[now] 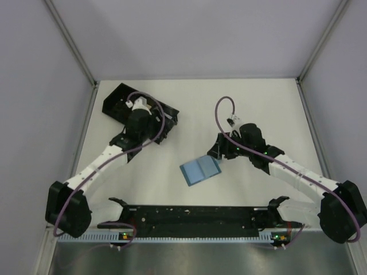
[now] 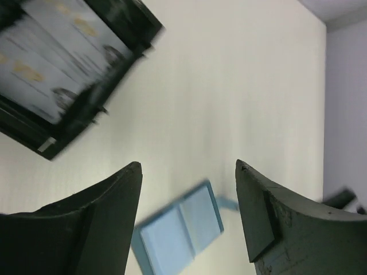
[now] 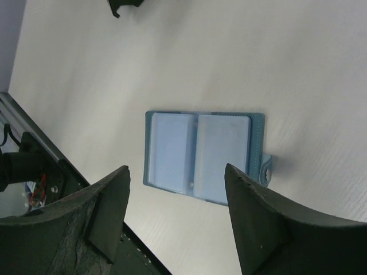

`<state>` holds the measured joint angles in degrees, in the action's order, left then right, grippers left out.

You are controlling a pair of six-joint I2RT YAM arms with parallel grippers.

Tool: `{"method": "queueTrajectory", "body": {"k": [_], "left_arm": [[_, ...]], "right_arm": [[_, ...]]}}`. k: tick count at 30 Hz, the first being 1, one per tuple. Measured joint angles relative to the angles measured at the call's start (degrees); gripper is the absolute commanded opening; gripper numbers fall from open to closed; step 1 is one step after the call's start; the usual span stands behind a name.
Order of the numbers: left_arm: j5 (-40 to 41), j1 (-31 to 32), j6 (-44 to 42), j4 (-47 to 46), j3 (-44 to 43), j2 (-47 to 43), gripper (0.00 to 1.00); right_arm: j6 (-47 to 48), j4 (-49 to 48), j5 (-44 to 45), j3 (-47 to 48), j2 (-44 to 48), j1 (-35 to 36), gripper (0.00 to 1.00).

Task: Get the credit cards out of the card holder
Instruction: Remove the credit card from the card holder.

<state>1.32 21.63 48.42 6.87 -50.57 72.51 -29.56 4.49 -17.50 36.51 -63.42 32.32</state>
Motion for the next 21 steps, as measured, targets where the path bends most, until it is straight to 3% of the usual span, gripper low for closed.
{"method": "queueTrajectory", "body": {"k": [5,8,14,21], "left_arm": [[-0.17,14.36,-3.43,0.02,5.51,-8.02,0.68],[-0.90,19.10,-3.87,-0.44,8.83,-8.39,0.63],[-3.56,23.87,-4.07,-1.14,11.85,-2.16,0.54],[-4.96,25.20,-4.20,-2.82,11.85,4.76,0.41]], "right_arm": [[4.09,3.80,0.94,2.97,-6.36,1.62,0.60],[5.66,5.38,2.05,4.44,-9.60,2.93,0.57],[7.52,7.41,4.48,6.71,-15.32,4.42,0.56],[8.13,8.76,5.92,6.80,-19.74,4.66,0.54]]}}
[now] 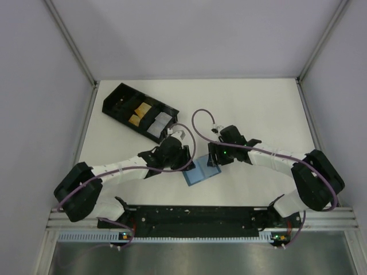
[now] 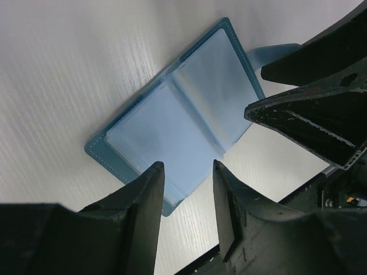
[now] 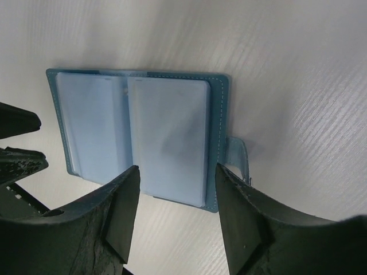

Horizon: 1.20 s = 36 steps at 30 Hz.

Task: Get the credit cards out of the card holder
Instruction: Remove the credit card from the card holder.

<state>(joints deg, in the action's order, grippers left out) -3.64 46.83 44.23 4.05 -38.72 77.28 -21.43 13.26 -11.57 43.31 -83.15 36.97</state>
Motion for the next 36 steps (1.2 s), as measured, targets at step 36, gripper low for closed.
{"method": "queueTrajectory", "body": {"k": [36], "left_arm": [[-1.97,0.07,3.02,-3.56,1.46,8.37,0.24]], "right_arm": [[-2.69,0.20,-9.07,3.74,1.57,3.39,0.35]]}}
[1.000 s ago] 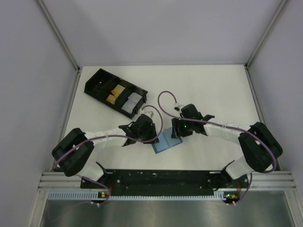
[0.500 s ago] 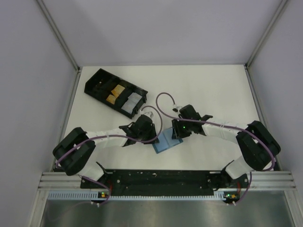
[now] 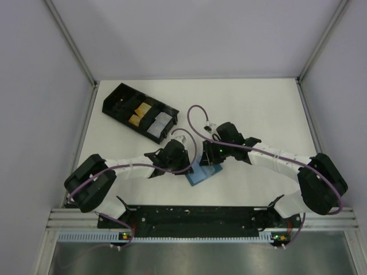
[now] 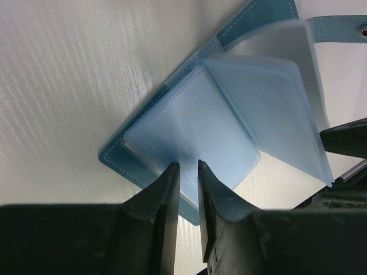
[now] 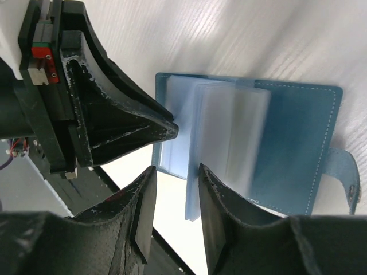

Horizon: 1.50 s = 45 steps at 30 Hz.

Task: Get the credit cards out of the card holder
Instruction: Remove the credit card from the card holder.

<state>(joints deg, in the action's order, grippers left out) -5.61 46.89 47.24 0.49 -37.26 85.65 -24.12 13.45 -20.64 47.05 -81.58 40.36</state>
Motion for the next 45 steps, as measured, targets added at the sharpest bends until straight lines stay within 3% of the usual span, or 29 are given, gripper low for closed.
{"method": "queueTrajectory", "body": {"k": [22,32,39,45], "left_arm": [[1.62,0.00,2.80,-0.98,3.63,-2.82,0.23],[5.01,0.02,3.63,1.92,5.29,-6.34,0.23],[5.27,0.04,3.19,2.64,5.29,-9.11,0.25],[4.37,0.04,2.08,2.71,3.85,-9.92,0.26]], "right_arm": [[0.55,0.24,-3.78,1.05,-5.44,5.11,0.39],[1.60,2.78,6.71,1.07,-5.29,5.11,0.39],[1.36,5.05,21.38,1.07,-2.14,5.11,0.41],[2.56,5.25,26.21,1.07,3.56,5.11,0.50]]}}
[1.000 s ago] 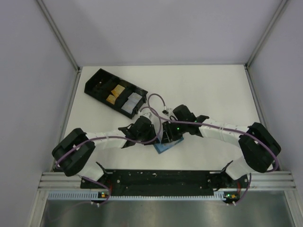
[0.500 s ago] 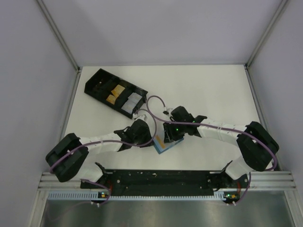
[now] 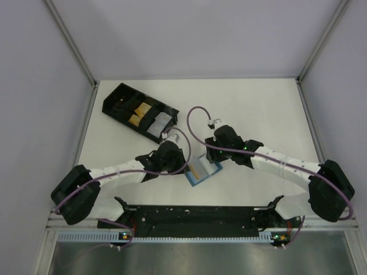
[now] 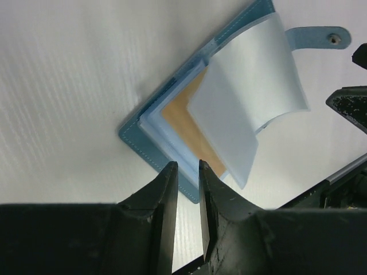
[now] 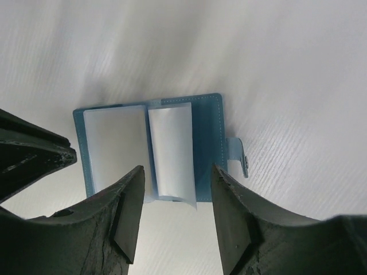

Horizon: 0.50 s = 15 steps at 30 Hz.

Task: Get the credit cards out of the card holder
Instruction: Remove the credit card from the card holder.

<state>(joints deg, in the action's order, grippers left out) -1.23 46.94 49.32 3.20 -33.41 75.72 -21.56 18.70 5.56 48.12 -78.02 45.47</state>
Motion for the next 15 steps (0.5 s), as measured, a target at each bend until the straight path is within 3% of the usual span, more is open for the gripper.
{"method": "queueTrajectory", "body": {"k": [15], "left_arm": [[-5.01,0.15,-3.45,0.28,-18.16,17.73,0.29]], "right_arm": [[0.57,-3.82,2.58,-5.51,15.15,0.02,0.52]]}}
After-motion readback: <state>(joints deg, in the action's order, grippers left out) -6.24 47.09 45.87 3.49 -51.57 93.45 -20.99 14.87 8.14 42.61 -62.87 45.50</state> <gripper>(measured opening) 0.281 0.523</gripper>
